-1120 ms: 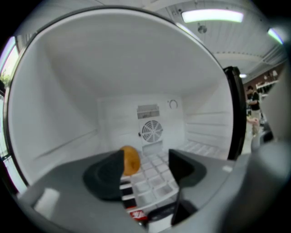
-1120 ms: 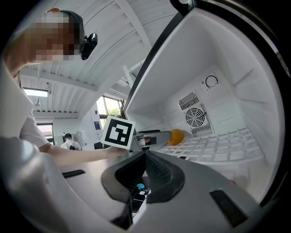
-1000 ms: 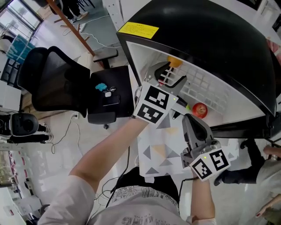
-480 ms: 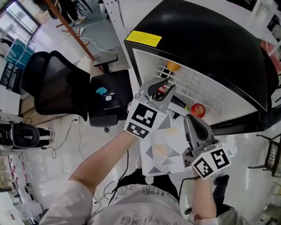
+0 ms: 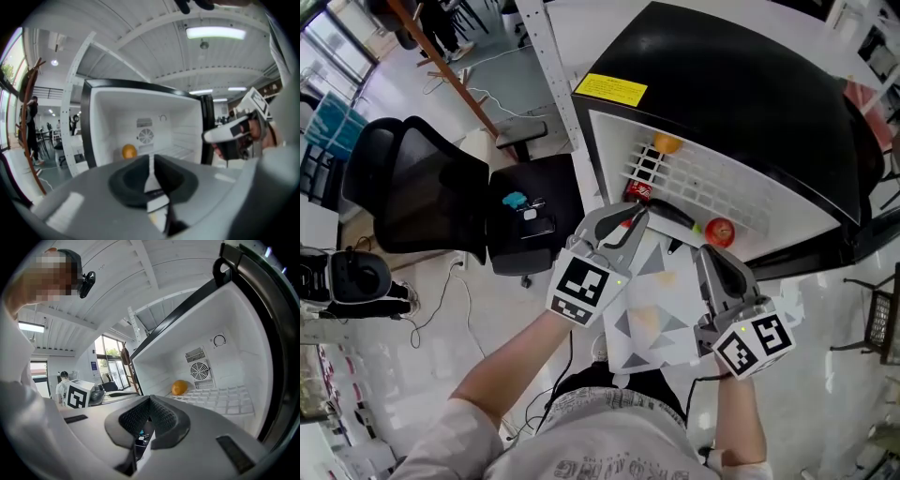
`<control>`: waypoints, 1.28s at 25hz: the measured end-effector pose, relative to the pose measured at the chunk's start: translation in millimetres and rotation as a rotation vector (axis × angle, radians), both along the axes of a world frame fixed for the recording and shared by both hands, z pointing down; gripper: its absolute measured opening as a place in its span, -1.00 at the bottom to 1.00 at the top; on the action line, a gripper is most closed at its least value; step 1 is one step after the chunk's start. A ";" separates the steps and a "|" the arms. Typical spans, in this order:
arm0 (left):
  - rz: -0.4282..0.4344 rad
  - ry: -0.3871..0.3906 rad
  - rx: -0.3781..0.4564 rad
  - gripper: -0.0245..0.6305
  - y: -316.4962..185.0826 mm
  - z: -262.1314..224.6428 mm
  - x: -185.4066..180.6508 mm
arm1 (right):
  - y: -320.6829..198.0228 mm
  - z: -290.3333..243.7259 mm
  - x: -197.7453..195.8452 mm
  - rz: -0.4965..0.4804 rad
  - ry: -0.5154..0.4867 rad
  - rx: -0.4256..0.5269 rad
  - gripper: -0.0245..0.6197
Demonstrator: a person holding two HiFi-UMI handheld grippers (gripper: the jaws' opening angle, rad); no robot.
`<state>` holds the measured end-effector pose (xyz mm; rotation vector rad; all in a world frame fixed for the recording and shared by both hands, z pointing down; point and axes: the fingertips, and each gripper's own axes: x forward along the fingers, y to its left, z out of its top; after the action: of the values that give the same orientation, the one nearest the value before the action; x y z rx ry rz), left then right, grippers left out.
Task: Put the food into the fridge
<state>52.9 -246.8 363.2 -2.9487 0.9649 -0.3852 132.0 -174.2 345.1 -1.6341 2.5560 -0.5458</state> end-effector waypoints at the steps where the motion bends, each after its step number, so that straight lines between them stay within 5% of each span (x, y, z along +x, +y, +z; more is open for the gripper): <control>1: 0.006 -0.001 0.003 -0.82 4.1 -0.5 -3.2 | 1.5 0.3 0.2 0.005 0.002 -0.003 -0.95; 19: 0.027 0.081 -0.024 -0.90 39.9 -16.5 -51.8 | 23.2 -4.3 6.2 0.084 0.038 -0.018 -0.95; 32: 0.121 0.148 -0.031 -0.91 60.2 -29.7 -49.0 | 32.4 -10.4 4.6 0.100 0.059 -0.012 -0.95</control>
<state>3.9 -186.6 333.5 -3.0804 0.7939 -0.1819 136.5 -141.7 334.7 -1.7972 2.4982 -0.5136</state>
